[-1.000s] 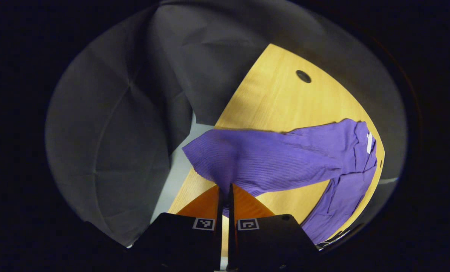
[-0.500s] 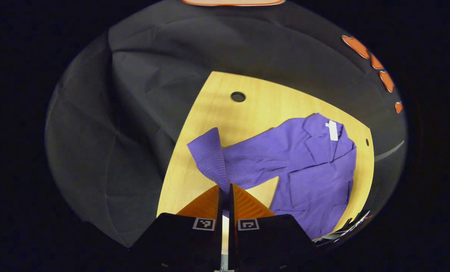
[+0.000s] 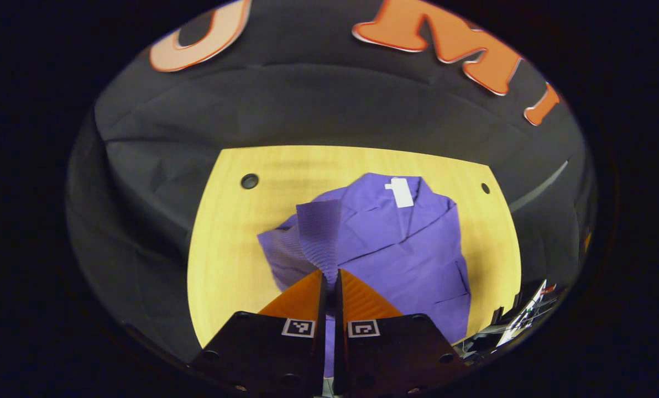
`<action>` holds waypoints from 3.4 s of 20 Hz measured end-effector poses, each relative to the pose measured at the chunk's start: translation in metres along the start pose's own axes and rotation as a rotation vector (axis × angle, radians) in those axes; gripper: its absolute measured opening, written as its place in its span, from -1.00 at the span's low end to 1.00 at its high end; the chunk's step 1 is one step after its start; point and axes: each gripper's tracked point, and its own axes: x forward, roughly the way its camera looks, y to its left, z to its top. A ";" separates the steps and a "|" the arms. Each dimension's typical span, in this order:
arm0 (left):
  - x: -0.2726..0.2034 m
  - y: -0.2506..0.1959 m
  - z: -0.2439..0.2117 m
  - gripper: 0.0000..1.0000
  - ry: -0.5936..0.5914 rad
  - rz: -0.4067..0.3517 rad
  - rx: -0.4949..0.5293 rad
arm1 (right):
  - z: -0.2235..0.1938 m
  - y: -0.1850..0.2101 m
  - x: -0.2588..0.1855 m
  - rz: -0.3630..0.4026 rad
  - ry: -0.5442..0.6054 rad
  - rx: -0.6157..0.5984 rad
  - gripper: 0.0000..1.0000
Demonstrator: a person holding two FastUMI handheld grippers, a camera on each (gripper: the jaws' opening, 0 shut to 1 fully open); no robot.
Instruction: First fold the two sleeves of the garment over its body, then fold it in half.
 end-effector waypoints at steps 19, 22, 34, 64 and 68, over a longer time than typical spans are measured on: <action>0.096 -0.293 0.019 -0.64 0.048 -0.233 0.242 | -0.047 -0.083 -0.024 -0.068 0.082 0.088 0.90; 0.089 -0.315 0.011 -0.14 0.023 -0.293 0.263 | -0.056 -0.086 -0.023 -0.066 0.110 0.092 0.91; -0.054 -0.205 0.056 0.88 -0.645 -0.002 0.225 | -0.051 -0.044 0.008 0.023 0.051 0.023 0.91; -0.021 0.015 -0.231 0.88 -0.481 0.220 0.112 | -0.338 0.038 -0.114 -0.166 0.649 0.043 0.92; 0.024 0.009 -0.270 0.89 -0.319 0.211 0.120 | -0.376 0.032 -0.123 -0.167 0.769 0.013 0.92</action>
